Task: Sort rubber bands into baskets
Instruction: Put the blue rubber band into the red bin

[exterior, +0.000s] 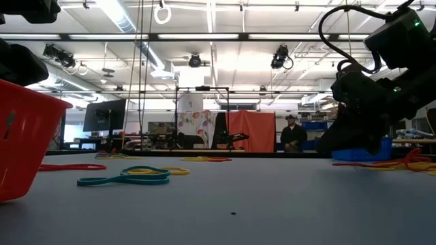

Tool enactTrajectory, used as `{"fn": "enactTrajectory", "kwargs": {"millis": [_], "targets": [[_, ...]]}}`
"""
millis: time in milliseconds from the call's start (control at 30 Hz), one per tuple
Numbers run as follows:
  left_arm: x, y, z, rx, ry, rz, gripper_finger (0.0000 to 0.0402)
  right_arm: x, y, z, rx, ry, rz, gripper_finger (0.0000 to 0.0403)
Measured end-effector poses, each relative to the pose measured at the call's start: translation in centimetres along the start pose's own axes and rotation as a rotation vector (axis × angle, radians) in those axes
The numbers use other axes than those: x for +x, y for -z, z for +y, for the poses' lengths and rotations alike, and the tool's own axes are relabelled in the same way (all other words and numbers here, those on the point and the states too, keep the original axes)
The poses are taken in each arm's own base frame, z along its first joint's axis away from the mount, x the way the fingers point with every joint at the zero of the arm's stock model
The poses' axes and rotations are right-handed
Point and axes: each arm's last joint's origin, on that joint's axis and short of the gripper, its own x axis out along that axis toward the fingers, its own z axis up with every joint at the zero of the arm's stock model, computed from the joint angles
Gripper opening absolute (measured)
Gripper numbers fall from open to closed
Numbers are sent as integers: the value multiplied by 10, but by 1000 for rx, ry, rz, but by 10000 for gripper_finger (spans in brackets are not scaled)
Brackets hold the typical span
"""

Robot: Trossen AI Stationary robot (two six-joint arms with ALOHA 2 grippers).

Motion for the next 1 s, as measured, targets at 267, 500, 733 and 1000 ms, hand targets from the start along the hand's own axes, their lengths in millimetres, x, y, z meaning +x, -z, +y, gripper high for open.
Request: {"fn": "enactTrajectory", "kwargs": {"millis": [267, 500, 733, 1000], "targets": [[-11, -13, -10, 43, -8, -39, 2, 0, 0, 0, 0, 0, 0, 41], [-27, -19, -35, 147, 128, -38, 1, 0, 0, 0, -5, 1, 0, 41], [-33, -18, -49, 231, 189, -59, 1, 0, 0, 0, -7, 0, 1, 41], [-16, -14, -43, 192, 126, 13, 37, 0, 0, 0, 2, -3, 2, 41]]}}
